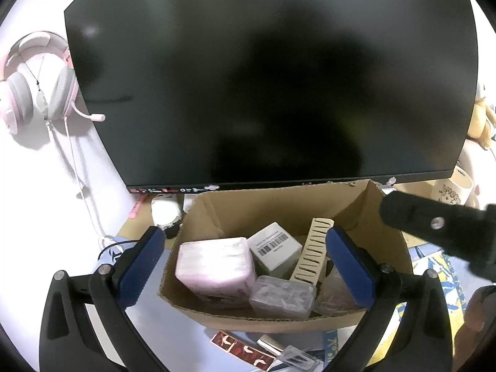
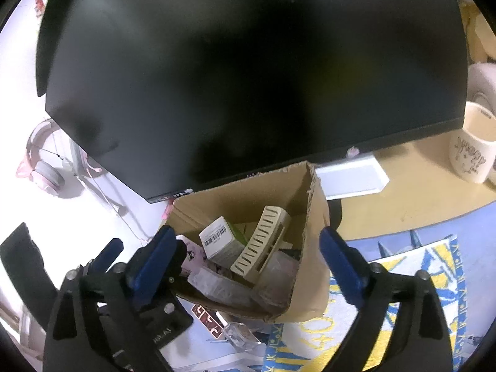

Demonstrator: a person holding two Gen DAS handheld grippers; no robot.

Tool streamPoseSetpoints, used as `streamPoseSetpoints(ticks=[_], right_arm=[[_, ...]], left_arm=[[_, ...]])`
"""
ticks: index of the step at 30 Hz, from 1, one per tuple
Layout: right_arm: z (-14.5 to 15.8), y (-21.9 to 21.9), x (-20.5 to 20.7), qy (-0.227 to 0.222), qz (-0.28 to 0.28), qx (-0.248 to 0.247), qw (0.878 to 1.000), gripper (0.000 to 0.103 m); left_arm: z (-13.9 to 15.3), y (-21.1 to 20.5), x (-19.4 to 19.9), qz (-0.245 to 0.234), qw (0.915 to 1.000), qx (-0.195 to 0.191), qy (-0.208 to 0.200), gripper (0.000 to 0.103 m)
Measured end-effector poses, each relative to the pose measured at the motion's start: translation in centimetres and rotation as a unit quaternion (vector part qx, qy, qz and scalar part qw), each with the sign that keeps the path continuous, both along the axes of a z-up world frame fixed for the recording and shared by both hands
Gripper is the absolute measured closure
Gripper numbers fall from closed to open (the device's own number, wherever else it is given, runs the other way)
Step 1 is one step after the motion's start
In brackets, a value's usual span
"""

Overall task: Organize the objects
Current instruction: 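Withdraw both tools from the cardboard box toward the red box and perfume bottle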

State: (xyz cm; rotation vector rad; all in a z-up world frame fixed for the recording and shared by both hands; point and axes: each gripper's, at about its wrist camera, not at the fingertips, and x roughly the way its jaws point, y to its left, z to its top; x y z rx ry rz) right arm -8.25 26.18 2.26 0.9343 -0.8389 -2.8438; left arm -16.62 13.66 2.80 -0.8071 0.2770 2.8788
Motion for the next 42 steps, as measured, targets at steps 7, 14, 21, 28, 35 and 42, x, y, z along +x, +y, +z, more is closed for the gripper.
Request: streamPoseSetpoints(ticks=[7, 14, 21, 28, 35, 42], right_arm=[[0.2, 0.0, 0.9, 0.002, 0.002, -0.015, 1.0, 0.0], [0.5, -1.3, 2.5, 0.012, 0.008, -0.007, 1.0, 0.0], [1.3, -2.6, 4.6, 0.012, -0.007, 0.037, 0.999, 0.0], [1.2, -3.8, 6.4, 0.01, -0.006, 0.056, 0.998, 0.0], [0.3, -5.8, 7.4, 0.003, -0.019, 0.115, 0.993, 0.0], [-1.3, -8.4, 7.0, -0.01, -0.016, 0.191, 0.981, 0.0]], left_arm=[[0.9, -1.7, 0.3, 0.014, 0.9999, 0.004, 0.0, 0.0], [1.8, -3.1, 1.1, 0.039, 0.9992, -0.003, 0.003, 0.0], [2.1, -5.4, 3.0, 0.054, 0.9982, 0.025, -0.002, 0.0], [1.2, -7.5, 4.8, 0.067, 0.9964, 0.05, -0.019, 0.0], [-0.7, -8.8, 5.4, 0.074, 0.9948, 0.059, -0.037, 0.0], [-3.0, -8.4, 4.6, 0.077, 0.9935, 0.05, -0.068, 0.0]])
